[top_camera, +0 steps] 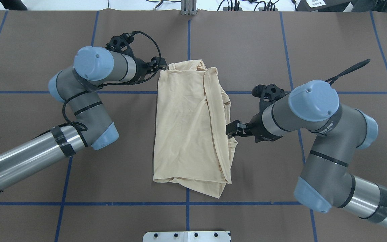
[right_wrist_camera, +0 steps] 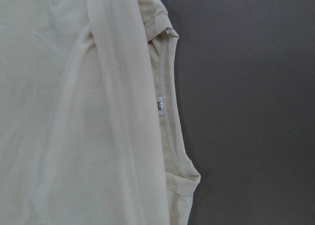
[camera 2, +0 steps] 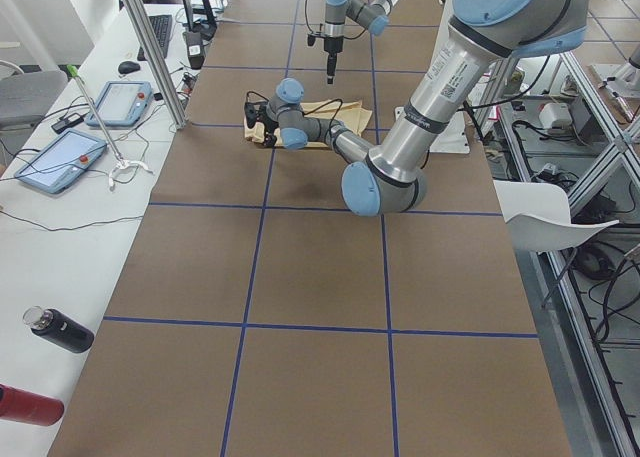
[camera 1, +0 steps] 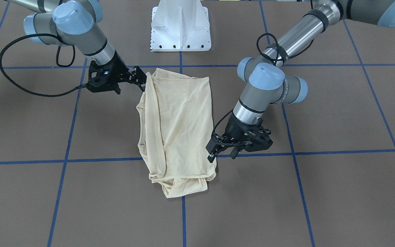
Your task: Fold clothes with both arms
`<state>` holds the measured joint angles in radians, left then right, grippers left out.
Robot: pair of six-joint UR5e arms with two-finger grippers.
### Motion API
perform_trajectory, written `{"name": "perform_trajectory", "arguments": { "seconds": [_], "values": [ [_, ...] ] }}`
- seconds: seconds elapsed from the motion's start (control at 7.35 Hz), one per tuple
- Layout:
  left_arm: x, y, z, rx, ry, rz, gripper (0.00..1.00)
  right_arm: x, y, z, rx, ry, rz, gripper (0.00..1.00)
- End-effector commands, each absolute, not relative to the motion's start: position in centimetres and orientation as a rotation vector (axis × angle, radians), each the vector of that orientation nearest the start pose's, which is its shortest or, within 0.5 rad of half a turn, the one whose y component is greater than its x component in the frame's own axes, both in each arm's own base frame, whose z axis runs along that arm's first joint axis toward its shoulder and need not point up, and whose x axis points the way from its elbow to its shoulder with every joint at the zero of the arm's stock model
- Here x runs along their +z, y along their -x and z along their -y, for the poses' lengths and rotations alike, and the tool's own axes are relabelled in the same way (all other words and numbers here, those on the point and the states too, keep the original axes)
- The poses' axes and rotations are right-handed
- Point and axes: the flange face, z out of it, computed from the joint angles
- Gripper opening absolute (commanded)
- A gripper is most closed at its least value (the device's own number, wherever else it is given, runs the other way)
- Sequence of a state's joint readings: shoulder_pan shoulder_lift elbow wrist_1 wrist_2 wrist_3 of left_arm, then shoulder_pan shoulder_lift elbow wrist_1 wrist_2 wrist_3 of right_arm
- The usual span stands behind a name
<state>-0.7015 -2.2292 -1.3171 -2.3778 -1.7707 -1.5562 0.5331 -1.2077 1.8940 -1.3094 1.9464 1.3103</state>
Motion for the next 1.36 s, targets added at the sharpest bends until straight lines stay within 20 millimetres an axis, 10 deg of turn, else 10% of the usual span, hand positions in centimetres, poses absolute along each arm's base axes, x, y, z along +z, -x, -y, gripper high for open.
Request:
{"name": "perform_trajectory", "arguments": {
  "seconds": [0.0, 0.54, 1.22],
  "values": [
    [29.7, -46.5, 55.0, -0.453, -0.247, -1.204, 1.0, 26.4, 50.6, 35.3, -0.075, -0.154, 0.829, 1.0],
    [29.5, -46.2, 54.6, -0.457, -0.241, -1.19, 1.0, 29.4, 56.1, 30.7, -0.222, -0.203, 0.722, 1.0],
    [29.5, -46.5, 54.4, -0.453, -0.239, -1.19, 1.0, 30.9, 55.3, 31.7, -0.255, -0.2, 0.67, 1.0]
  ]
}}
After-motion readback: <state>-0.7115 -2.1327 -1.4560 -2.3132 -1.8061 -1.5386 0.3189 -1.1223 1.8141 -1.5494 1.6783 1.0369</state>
